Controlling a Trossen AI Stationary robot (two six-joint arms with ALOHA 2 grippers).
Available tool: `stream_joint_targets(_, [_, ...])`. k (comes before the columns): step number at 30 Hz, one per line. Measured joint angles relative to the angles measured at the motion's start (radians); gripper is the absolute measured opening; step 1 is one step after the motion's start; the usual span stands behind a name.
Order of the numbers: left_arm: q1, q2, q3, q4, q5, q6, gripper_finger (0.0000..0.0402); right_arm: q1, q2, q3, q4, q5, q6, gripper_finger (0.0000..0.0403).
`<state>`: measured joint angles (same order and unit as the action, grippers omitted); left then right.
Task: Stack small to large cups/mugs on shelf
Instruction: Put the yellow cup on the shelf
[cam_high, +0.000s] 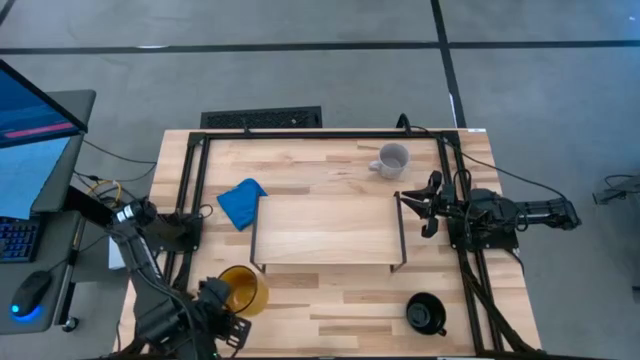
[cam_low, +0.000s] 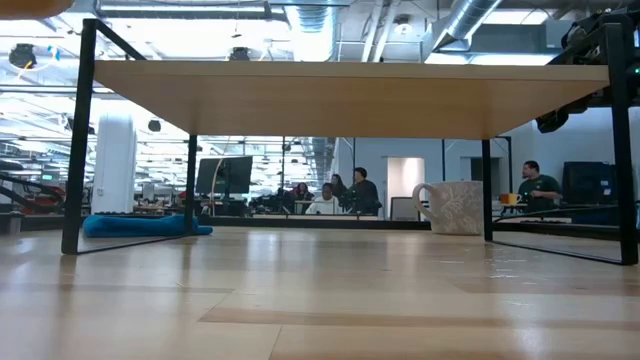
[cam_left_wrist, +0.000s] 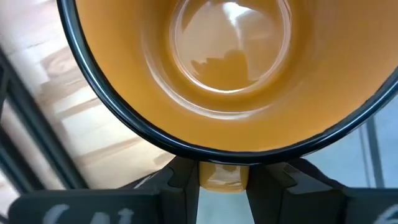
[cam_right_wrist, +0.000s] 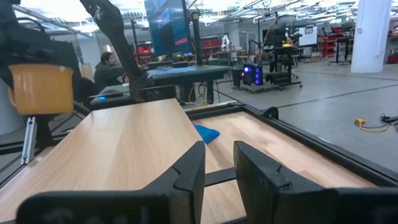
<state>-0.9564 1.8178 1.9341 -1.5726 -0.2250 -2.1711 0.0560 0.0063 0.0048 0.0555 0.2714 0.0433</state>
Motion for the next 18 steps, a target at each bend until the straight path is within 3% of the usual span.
stream_joint_targets(8, [0.024, 0.000, 0.054, 0.001, -0.177, 0.101, 0.0082, 0.000, 0.000, 0.000, 0.000, 0.003, 0.000, 0.0107])
stream_joint_targets(18, [0.168, 0.000, 0.054, 0.001, -0.283, 0.308, 0.0082, 0.000, 0.000, 0.000, 0.000, 0.002, 0.000, 0.0107])
